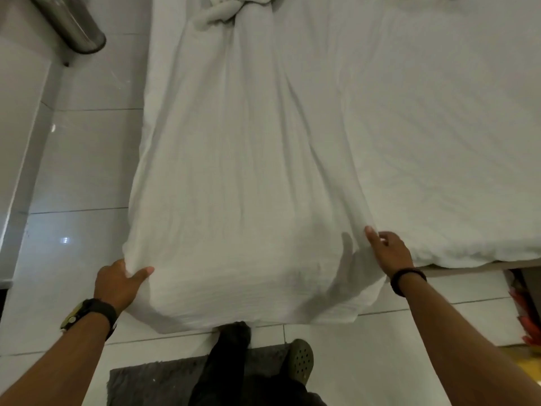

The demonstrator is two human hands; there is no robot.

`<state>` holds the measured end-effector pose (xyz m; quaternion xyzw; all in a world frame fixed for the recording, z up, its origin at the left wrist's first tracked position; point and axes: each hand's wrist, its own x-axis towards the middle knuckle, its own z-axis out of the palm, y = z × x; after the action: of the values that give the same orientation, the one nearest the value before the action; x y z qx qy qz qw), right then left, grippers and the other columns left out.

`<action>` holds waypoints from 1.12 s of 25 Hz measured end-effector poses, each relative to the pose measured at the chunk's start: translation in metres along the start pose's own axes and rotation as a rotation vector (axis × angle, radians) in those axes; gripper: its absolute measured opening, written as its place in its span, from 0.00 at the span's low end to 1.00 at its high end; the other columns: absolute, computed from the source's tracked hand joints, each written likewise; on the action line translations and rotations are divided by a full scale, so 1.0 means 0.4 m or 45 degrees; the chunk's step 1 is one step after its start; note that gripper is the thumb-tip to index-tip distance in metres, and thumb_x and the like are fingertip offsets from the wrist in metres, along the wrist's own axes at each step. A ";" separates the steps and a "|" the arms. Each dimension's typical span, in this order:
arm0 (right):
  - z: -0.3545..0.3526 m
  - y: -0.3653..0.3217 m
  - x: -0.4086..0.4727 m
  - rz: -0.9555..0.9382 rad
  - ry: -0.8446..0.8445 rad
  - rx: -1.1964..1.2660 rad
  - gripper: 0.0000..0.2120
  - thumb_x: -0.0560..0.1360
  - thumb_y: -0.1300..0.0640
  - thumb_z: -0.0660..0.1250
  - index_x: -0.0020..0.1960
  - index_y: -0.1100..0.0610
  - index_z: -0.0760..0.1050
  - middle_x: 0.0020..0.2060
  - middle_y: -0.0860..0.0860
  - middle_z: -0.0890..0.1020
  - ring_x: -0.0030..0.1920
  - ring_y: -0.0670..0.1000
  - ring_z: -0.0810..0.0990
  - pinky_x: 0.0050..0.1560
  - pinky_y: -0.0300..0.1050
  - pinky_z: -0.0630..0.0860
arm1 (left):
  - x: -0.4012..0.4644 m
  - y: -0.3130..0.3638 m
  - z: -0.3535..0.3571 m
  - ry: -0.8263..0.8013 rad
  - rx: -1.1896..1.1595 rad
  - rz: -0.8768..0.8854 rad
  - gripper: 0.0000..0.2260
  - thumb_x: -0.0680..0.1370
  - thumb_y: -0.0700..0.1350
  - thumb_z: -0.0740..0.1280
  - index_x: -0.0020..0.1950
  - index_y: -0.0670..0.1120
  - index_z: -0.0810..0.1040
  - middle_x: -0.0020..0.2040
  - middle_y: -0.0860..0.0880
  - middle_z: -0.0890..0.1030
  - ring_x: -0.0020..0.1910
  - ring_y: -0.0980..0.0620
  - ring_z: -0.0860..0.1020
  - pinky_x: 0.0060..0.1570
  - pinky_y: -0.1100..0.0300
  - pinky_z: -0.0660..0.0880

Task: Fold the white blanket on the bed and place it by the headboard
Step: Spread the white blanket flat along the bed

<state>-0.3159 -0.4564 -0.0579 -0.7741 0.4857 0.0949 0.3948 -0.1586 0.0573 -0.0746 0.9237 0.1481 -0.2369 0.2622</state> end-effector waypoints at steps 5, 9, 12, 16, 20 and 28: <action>0.048 -0.194 0.099 -0.057 0.017 -0.001 0.27 0.77 0.44 0.63 0.65 0.64 0.71 0.62 0.64 0.76 0.60 0.64 0.75 0.58 0.54 0.73 | 0.016 -0.018 -0.016 -0.063 0.100 -0.011 0.20 0.76 0.50 0.69 0.59 0.35 0.75 0.51 0.35 0.80 0.41 0.43 0.74 0.40 0.53 0.70; 0.060 -0.124 -0.027 -0.110 0.362 -0.293 0.17 0.80 0.43 0.55 0.48 0.59 0.66 0.43 0.65 0.80 0.36 0.61 0.74 0.38 0.49 0.67 | 0.026 -0.043 -0.077 -0.169 0.121 -0.111 0.19 0.77 0.51 0.67 0.60 0.38 0.74 0.54 0.35 0.80 0.44 0.43 0.74 0.44 0.52 0.70; 0.038 -0.136 -0.009 0.043 0.251 -0.307 0.20 0.78 0.40 0.57 0.49 0.58 0.68 0.46 0.61 0.79 0.38 0.57 0.71 0.40 0.49 0.67 | 0.029 -0.015 -0.078 -0.333 0.073 -0.173 0.20 0.75 0.50 0.70 0.62 0.39 0.74 0.57 0.36 0.79 0.50 0.40 0.76 0.50 0.50 0.72; 0.012 -0.221 0.126 0.075 0.180 -0.001 0.31 0.79 0.36 0.50 0.59 0.61 0.76 0.58 0.61 0.78 0.55 0.62 0.75 0.53 0.51 0.69 | 0.065 0.097 -0.093 -0.246 -0.256 -0.134 0.34 0.59 0.67 0.75 0.55 0.46 0.78 0.48 0.46 0.82 0.44 0.45 0.80 0.37 0.55 0.74; 0.048 -0.313 0.284 0.062 -0.046 0.042 0.32 0.77 0.40 0.60 0.69 0.64 0.69 0.69 0.61 0.72 0.66 0.61 0.72 0.67 0.53 0.67 | 0.201 0.275 -0.072 -0.059 -0.344 -0.080 0.41 0.57 0.71 0.74 0.60 0.47 0.75 0.53 0.48 0.81 0.48 0.47 0.80 0.45 0.52 0.79; -0.110 -0.292 0.413 -0.135 0.249 -0.261 0.25 0.77 0.42 0.62 0.56 0.64 0.76 0.54 0.68 0.80 0.55 0.67 0.77 0.54 0.57 0.72 | 0.232 0.331 -0.063 0.261 0.152 -0.152 0.38 0.62 0.75 0.65 0.51 0.43 0.71 0.46 0.41 0.78 0.43 0.38 0.76 0.40 0.51 0.72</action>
<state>-0.1454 -0.5739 -0.0557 -0.8405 0.4681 0.0471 0.2687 -0.0185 -0.0233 -0.0486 0.9466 0.2143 -0.1646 0.1757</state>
